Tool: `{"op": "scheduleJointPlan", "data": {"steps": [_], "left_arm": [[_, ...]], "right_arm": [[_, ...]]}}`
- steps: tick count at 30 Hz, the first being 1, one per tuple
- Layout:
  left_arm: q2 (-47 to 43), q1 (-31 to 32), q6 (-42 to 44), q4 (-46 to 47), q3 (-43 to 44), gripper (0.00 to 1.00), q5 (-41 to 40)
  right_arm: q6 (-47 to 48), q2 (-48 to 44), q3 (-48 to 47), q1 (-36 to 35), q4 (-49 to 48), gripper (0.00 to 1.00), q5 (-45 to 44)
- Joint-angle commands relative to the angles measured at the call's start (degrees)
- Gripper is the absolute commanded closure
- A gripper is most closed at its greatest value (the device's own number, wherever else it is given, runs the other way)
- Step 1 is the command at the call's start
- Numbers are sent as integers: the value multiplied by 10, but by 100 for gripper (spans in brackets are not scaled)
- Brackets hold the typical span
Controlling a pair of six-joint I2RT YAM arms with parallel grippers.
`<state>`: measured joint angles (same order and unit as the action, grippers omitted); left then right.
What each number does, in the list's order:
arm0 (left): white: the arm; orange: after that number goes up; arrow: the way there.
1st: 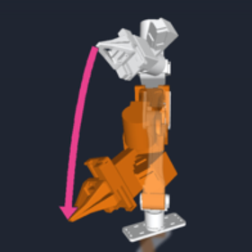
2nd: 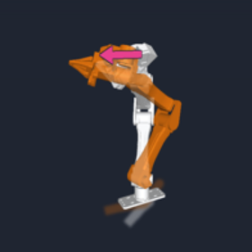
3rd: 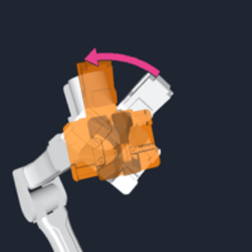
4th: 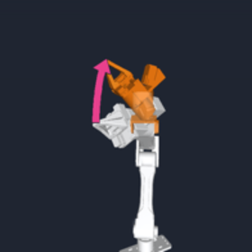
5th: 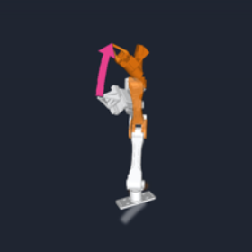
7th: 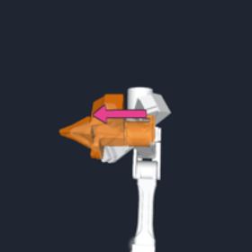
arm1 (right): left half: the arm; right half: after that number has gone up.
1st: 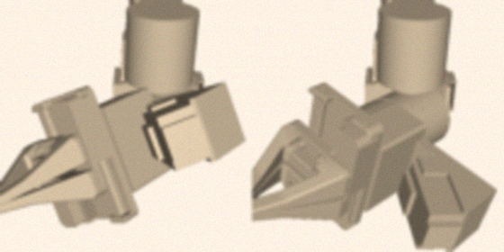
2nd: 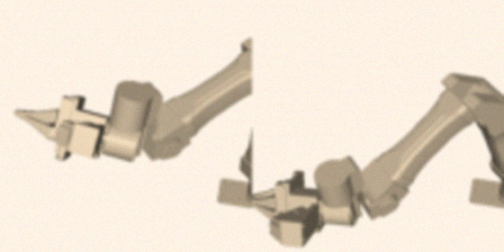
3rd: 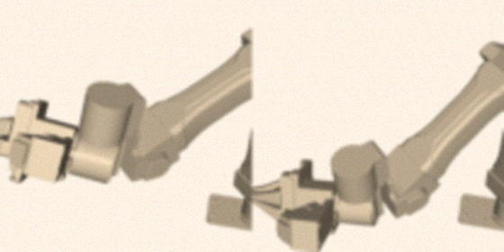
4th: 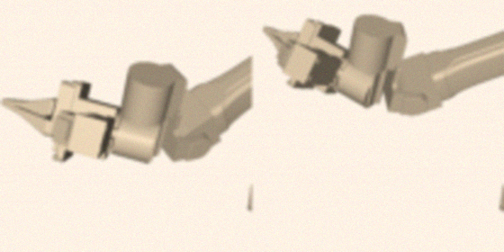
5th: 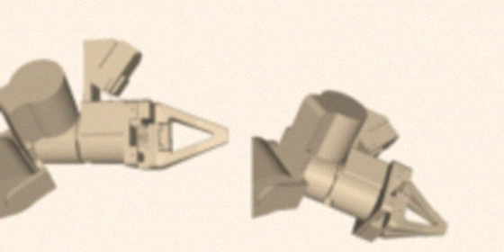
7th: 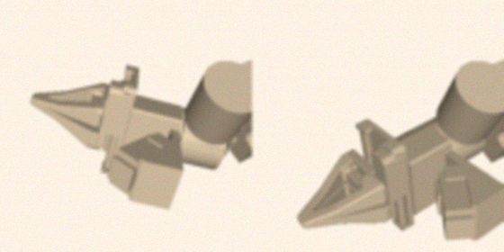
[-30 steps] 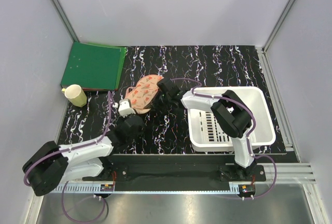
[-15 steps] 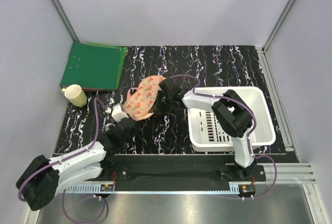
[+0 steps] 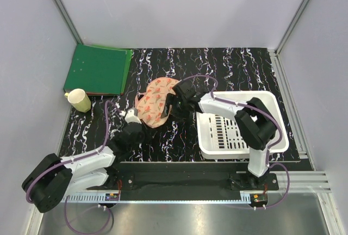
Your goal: Place the bra in the laundry bag and zip it closed
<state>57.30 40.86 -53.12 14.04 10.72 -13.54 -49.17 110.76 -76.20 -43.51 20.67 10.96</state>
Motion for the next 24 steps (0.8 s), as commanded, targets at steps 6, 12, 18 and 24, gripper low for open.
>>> {"op": "scheduleJointPlan", "data": {"steps": [6,12,18,24], "left_arm": [[12,-2,-36,98,-3,100,55],[6,-3,-43,53,1,100,39],[-1,-5,-73,-174,69,100,-68],[-10,-14,-65,-258,97,100,-110]], "right_arm": [[-112,-42,56,-47,-96,25,-22],[-117,-21,43,-43,-110,69,-66],[-33,-8,40,-11,-105,99,-63],[104,-1,24,6,-70,100,-77]]}}
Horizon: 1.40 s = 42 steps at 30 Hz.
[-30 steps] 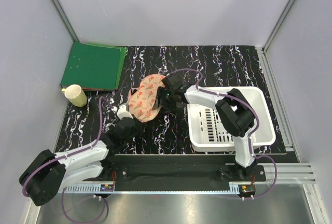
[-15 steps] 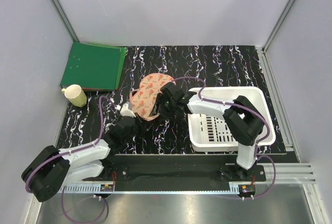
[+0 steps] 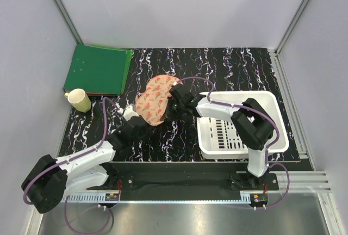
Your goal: Place the bra in the laundry bag and zip it closed
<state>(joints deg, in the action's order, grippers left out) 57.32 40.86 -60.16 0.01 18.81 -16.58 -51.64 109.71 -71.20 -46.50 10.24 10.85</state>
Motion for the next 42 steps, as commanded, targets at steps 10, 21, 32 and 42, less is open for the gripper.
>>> {"op": "scheduleJointPlan", "data": {"steps": [10,21,32,42], "left_arm": [[6,-43,61,-42,-25,100,1],[1,-43,61,112,-43,100,109],[18,-43,21,138,-21,100,137],[-16,-43,4,132,-21,100,137]], "right_arm": [[229,31,-68,48,72,100,-78],[137,3,-103,47,136,36,-48],[-5,-93,21,17,48,21,-34],[-75,-71,44,-10,-21,28,-36]]}}
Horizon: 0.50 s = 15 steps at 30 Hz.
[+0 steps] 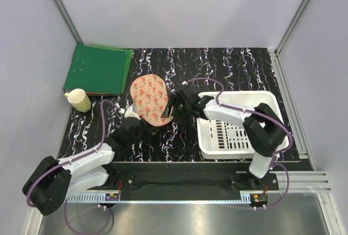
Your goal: Place the bra in the laundry bag and zip it closed
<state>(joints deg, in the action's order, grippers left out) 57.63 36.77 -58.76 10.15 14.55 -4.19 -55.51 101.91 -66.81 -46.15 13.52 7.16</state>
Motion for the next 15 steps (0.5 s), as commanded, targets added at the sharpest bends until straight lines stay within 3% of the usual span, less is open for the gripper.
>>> {"op": "scheduleJointPlan", "data": {"steps": [1,4,7,8,11,13,15], "left_arm": [[-18,-2,-10,30,22,100,15],[-19,-2,-16,40,22,100,23],[-18,-2,-14,34,22,100,20],[-18,-2,-12,30,23,100,15],[-19,-2,-4,6,22,100,-13],[-22,-6,-2,-28,23,100,-40],[-24,-19,1,-58,28,100,-57]], "right_arm": [[-38,10,-2,-12,-58,29,1],[-38,28,-12,-12,-60,36,-9],[-39,39,-20,-10,-60,57,-28],[-36,42,-22,-9,-60,69,-38],[-24,58,-29,5,-60,88,-33],[-6,62,-31,18,-60,97,-23],[24,65,-32,26,-54,100,-20]]}}
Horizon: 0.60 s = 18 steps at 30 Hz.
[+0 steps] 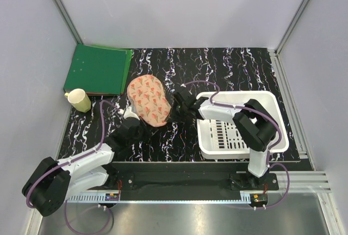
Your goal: Place the bra in the laundry bag and zip it closed
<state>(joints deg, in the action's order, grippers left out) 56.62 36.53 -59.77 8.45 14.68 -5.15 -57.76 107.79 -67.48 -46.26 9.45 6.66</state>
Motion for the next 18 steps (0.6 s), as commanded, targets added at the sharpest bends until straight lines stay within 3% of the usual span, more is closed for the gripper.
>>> {"op": "scheduleJointPlan", "data": {"steps": [1,7,12,13,14,18], "left_arm": [[-21,-23,10,-77,30,100,-61],[-74,-93,32,-147,27,100,-68],[-56,-90,51,-74,27,100,14],[-47,-85,43,-65,26,100,32],[-45,-82,39,-60,28,100,35],[-51,-67,23,-55,37,100,32]], "right_arm": [[59,6,-27,34,-10,100,-15],[178,11,-70,58,35,100,-40],[264,59,-170,61,101,99,-35],[264,63,-179,61,108,94,-34],[264,63,-186,61,124,77,-31],[212,28,-181,53,157,45,-22]]}}
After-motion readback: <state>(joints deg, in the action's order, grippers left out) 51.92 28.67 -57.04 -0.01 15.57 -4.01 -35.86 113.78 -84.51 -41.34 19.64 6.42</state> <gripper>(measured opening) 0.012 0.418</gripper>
